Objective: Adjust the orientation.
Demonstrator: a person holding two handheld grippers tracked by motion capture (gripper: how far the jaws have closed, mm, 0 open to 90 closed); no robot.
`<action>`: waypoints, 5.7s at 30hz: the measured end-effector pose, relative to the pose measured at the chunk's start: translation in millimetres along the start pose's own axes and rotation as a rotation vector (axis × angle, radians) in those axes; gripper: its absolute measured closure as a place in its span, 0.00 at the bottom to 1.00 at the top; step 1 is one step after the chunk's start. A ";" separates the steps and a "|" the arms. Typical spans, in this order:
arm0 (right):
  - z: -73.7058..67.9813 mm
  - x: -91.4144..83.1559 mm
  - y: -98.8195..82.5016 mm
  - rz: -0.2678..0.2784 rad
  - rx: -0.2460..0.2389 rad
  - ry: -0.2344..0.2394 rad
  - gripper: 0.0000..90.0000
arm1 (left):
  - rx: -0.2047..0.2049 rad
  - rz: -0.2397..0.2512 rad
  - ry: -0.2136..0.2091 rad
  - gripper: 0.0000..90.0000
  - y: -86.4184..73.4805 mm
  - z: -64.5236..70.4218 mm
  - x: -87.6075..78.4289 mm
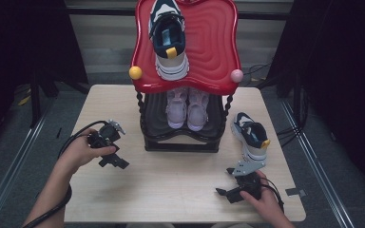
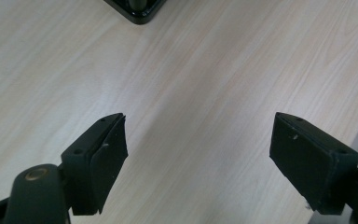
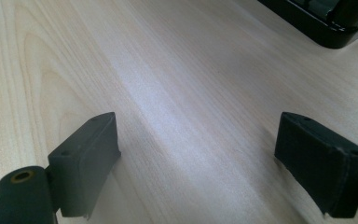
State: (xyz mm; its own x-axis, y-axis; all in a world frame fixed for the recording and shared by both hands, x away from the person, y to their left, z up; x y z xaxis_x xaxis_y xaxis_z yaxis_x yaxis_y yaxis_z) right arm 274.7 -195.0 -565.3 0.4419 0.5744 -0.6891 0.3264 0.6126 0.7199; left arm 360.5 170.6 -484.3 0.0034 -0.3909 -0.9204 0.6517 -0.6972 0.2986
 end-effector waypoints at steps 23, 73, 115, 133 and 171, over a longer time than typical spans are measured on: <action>0.5 0.1 -0.1 -0.002 0.001 -0.007 0.13 | 0.068 0.222 0.053 0.19 -10.0 -1.7 72.9; 41.2 -75.3 9.0 -0.241 -0.084 0.096 0.25 | 0.093 0.475 0.078 0.12 -21.1 -3.3 79.8; 104.9 -106.2 51.7 -0.422 -0.267 0.035 0.26 | 0.094 0.469 0.079 0.11 -21.5 -3.2 79.8; 130.5 -101.4 37.6 -0.497 -0.291 -0.005 0.29 | 0.094 0.469 0.079 0.11 -21.5 -3.2 79.8; 93.4 -101.9 44.6 -0.546 -0.258 0.121 0.84 | 0.094 0.469 0.079 0.11 -21.5 -3.1 79.9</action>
State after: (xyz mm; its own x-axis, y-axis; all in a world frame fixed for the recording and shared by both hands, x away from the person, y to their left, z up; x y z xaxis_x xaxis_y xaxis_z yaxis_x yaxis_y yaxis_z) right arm 322.3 -276.9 -455.2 0.1653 0.1893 -0.9679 0.2593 0.9385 0.2278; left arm 349.1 156.3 -565.0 0.3403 -0.6316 -0.6966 0.4952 -0.5094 0.7038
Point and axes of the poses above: each handheld gripper's, and its own axes: x roughly forward along the jaws, y roughly out of its top, z roughly to its right, the point moved 8 cm from there along x, roughly forward along the jaws, and after that the axes turned 9 degrees about -x, right-handed, at the moved point
